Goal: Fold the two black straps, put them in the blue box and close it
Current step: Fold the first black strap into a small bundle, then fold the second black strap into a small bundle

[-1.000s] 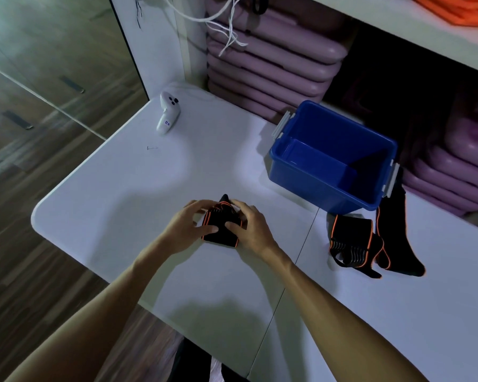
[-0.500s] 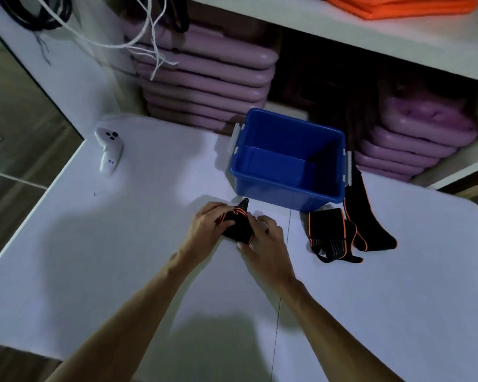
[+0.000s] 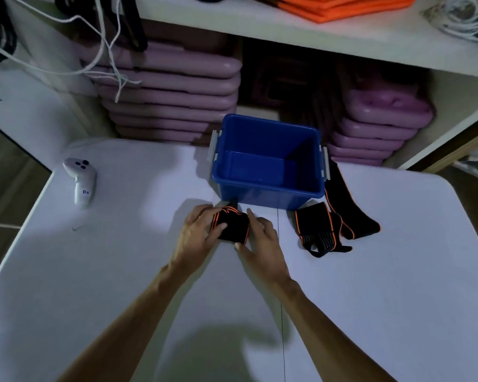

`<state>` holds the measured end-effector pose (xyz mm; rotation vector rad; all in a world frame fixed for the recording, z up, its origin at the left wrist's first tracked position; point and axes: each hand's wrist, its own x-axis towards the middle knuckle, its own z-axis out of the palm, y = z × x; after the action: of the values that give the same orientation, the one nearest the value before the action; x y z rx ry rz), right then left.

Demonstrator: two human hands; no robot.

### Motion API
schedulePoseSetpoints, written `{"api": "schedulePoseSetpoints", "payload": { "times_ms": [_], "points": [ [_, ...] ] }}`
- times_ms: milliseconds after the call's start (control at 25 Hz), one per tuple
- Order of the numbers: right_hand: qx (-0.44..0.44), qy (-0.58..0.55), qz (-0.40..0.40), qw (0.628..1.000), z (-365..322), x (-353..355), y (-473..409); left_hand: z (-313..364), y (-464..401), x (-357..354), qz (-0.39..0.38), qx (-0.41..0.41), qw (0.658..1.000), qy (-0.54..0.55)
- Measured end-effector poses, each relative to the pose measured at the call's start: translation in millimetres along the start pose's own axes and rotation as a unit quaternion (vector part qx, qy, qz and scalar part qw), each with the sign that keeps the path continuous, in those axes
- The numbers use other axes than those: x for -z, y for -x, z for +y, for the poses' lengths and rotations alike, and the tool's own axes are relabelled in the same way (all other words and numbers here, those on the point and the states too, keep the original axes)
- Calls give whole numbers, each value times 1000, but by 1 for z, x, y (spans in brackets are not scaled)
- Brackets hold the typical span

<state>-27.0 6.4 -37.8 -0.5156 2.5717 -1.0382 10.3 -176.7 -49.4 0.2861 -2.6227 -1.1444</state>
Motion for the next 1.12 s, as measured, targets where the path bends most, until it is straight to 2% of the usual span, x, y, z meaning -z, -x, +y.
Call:
{"api": "schedulePoseSetpoints", "payload": {
  "times_ms": [80,160,280,360,440,520,600,680,760,840,920,1000,1080,1120],
  "points": [
    [-6,-25,7,1000,2,6,6,10,13,-1,23,1,1000,-16],
    [-5,-44,33,998,6,17,17,23,27,-8,45,-33,997,-53],
    [3,7,132,991,22,45,36,48,37,-26,53,-112,989,-81],
    [-13,79,215,973,44,69,44,69,32,-45,7,-137,988,-75],
    [-65,101,234,965,68,91,51,88,22,-70,-66,-140,985,-75],
    [-106,55,177,977,88,106,58,108,12,-95,-134,-124,980,-74],
    [-100,-10,117,988,98,109,63,125,5,-116,-214,-86,970,-75],
    [-100,-103,119,983,106,113,69,137,6,-135,-280,-71,953,-89],
    [-115,-167,132,970,111,121,74,142,17,-148,-308,-82,943,-92],
    [-128,-190,129,965,119,131,80,142,29,-156,-287,-75,952,-82],
    [-125,-185,133,966,126,140,83,143,34,-157,-211,-52,974,-61],
    [-110,-103,128,980,138,144,85,147,34,-154,-150,-55,986,-51],
    [-125,3,66,990,147,142,91,153,34,-150,-136,-56,989,-9],
    [-142,32,43,988,149,139,93,159,36,-146,-137,-30,989,38]
  ]
}}
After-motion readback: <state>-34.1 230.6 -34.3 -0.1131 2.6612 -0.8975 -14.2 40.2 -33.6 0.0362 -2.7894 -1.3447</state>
